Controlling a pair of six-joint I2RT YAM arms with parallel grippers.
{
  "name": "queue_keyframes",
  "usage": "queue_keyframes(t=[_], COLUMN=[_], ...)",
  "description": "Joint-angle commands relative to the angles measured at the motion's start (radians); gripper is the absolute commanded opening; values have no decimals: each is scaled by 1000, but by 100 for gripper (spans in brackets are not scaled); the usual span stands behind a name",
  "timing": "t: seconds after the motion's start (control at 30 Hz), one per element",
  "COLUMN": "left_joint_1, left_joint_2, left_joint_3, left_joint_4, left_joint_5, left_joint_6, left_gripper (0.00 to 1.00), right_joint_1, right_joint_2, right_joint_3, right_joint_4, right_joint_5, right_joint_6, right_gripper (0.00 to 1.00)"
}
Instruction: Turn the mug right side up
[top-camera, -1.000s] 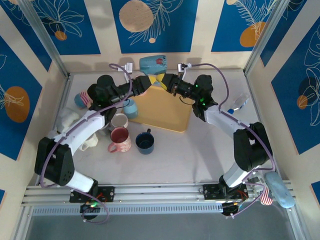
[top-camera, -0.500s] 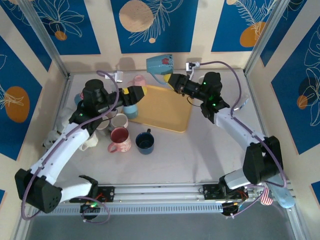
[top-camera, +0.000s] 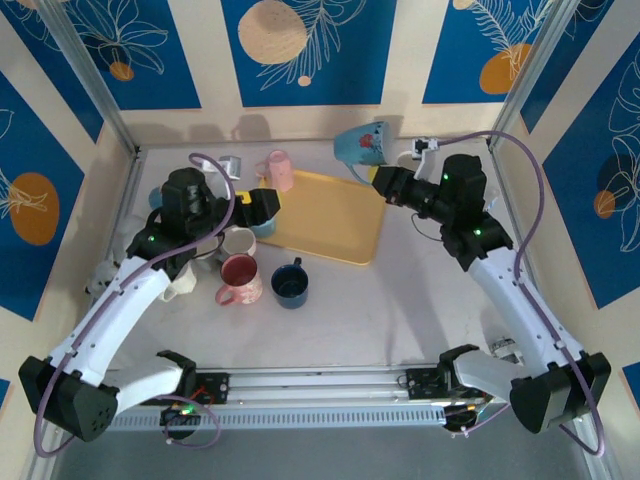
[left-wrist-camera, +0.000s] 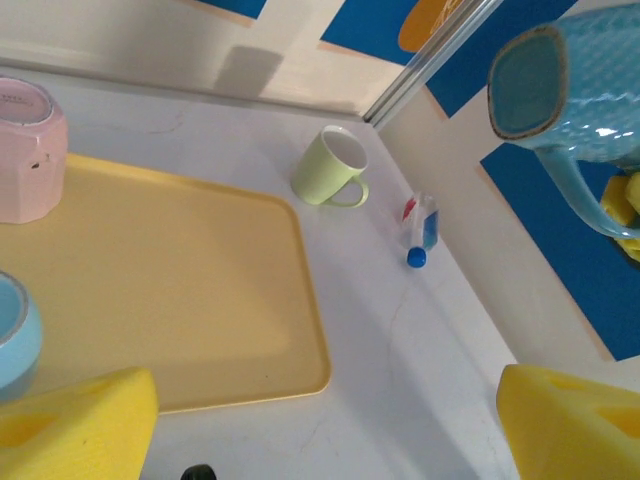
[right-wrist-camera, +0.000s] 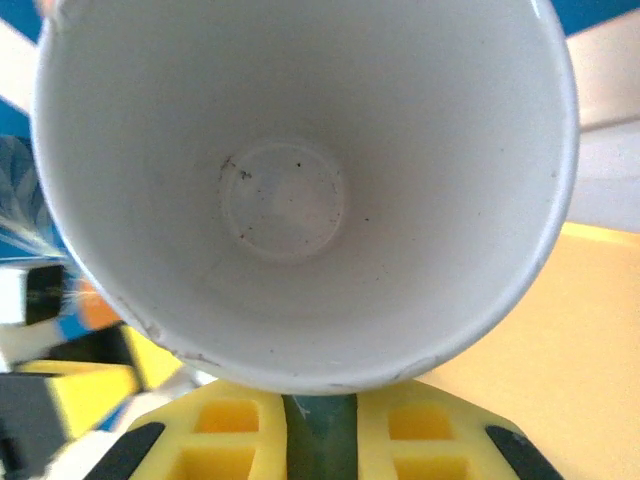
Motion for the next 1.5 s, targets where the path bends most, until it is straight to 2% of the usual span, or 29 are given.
queue_keyframes(t=[0.0,0.17,0.33,0.6,0.9,1.1,1.23,1.43,1.47], left_joint_1=[8,8,8,6,7,6,7,6,7], left_joint_2=[-24,-8,35,92,130,152,159,178,186], left_joint_3=[-22,-25,-3,1,4,9,12,41,48], left_joint_4=[-17,-7,-16,9,-13,-45,-68,-152,-174], left_joint_5=[-6,26,27,17,-62,-106,-141,-230,-251], left_joint_6=[60,102,112,98,116,127,146,169,170], left_gripper=[88,88,88,87,86,86,86,86,86], right_joint_1=[-41,-70,-73,-73,-77,-68,-66,-60,-60], right_joint_2=[-19,47,120,341,413,491,525,584,594], right_joint_3=[64,70,10,43,-50,-39,-57,-49,-48], right_joint_4=[-233,-402,-346,-318,-107,-103,-37,-8,-5], right_joint_5=[199,422,547,683,681,727,752,776,780], right_joint_6=[-196,-286,-335,-349,-363,-390,-407,-421,-420], right_gripper=[0,0,0,0,0,0,0,0,3])
